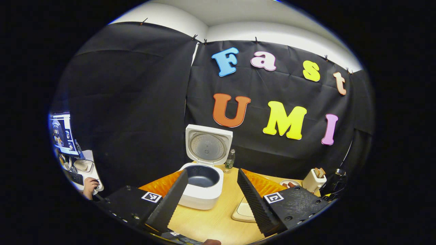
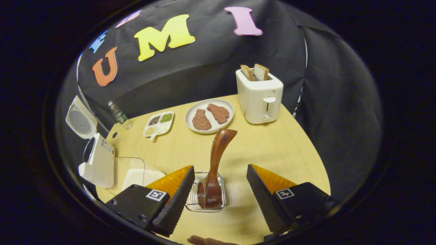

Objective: Close the left gripper, press the button to open the rice cooker; take a wooden spoon from the chopstick holder with the right hand, scoop a spoonful of rice and pour it into the rice cooker, then put the wooden spoon back into the chopstick holder.

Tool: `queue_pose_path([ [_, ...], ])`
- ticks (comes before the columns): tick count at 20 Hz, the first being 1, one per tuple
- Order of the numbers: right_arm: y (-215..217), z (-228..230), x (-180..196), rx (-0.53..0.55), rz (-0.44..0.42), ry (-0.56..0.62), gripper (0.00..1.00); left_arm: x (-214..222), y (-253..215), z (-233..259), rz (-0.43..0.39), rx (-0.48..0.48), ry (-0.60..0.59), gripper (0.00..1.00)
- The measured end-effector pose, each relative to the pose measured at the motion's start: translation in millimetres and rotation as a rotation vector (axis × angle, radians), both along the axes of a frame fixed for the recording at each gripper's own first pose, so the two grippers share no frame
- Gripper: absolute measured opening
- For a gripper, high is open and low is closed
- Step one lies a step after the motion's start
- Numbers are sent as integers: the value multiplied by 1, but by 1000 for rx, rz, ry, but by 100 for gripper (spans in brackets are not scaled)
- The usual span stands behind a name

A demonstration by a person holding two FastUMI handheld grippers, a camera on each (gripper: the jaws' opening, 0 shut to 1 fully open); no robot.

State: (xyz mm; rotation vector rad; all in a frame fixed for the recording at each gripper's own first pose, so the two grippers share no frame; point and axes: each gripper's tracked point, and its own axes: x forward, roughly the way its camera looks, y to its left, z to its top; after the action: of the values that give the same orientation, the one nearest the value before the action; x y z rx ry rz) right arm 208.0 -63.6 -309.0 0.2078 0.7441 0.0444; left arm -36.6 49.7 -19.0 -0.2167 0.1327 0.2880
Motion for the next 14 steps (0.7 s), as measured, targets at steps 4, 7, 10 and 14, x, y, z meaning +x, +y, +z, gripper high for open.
queue_pose_path([
  [4,1,-24,24,94,8,31,99,-11,-13,8,13,11,-12,94],
  [7,7,-39,37,140,12,60,93,-20,-22,18,13,29,-35,94],
  [10,11,-46,49,149,15,75,81,-26,-35,25,-14,47,-55,93],
  [14,13,-50,55,140,26,95,53,-30,-47,28,-45,36,-72,93],
])
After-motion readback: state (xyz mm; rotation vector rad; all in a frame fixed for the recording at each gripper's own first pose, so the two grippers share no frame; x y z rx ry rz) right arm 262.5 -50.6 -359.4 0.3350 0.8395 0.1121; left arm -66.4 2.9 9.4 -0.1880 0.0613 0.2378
